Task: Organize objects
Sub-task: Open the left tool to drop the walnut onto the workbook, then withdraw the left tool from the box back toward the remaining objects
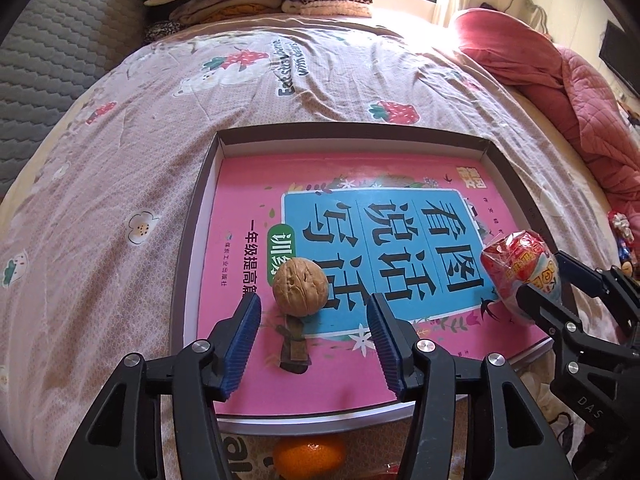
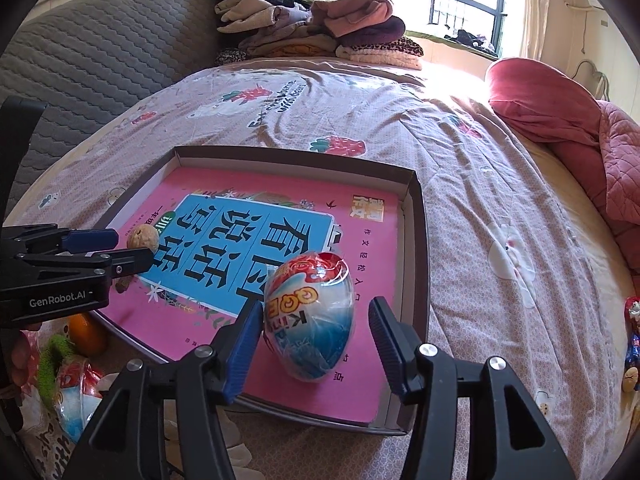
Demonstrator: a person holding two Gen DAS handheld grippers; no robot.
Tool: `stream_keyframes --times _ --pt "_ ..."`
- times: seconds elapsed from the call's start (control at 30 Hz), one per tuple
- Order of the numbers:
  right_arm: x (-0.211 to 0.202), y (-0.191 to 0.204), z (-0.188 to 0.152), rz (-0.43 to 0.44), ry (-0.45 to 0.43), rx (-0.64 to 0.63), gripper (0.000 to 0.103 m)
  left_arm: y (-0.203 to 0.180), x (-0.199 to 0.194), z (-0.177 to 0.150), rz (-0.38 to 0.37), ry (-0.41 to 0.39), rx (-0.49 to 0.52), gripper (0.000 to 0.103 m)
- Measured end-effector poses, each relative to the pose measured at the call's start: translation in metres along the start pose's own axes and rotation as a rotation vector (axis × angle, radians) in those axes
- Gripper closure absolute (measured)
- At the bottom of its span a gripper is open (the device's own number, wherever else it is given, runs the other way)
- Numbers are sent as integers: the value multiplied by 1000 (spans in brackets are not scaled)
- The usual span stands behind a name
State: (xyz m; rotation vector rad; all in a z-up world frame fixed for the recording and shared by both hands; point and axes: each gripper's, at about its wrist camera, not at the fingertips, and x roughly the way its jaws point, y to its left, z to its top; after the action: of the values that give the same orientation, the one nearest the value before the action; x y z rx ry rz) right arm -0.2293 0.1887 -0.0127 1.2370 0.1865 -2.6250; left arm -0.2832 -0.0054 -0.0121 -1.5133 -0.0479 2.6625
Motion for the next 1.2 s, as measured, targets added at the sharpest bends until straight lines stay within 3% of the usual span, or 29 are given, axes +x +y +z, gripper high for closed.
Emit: stream_keyframes --times 0.07,0.3,0.83,1.2 --pt "-3 -1 1 1 -9 5 47 1 -5 -2 -10 -10 -17 37" --pt "-19 0 8 25 -51 17 43 -4 -29 -11 -12 -48 -17 32" --pt "-67 13 11 63 -163 8 42 3 -87 -37 33 -158 -41 31" --pt "-114 15 -10 106 -266 44 39 -2 -123 -65 60 -253 -47 31"
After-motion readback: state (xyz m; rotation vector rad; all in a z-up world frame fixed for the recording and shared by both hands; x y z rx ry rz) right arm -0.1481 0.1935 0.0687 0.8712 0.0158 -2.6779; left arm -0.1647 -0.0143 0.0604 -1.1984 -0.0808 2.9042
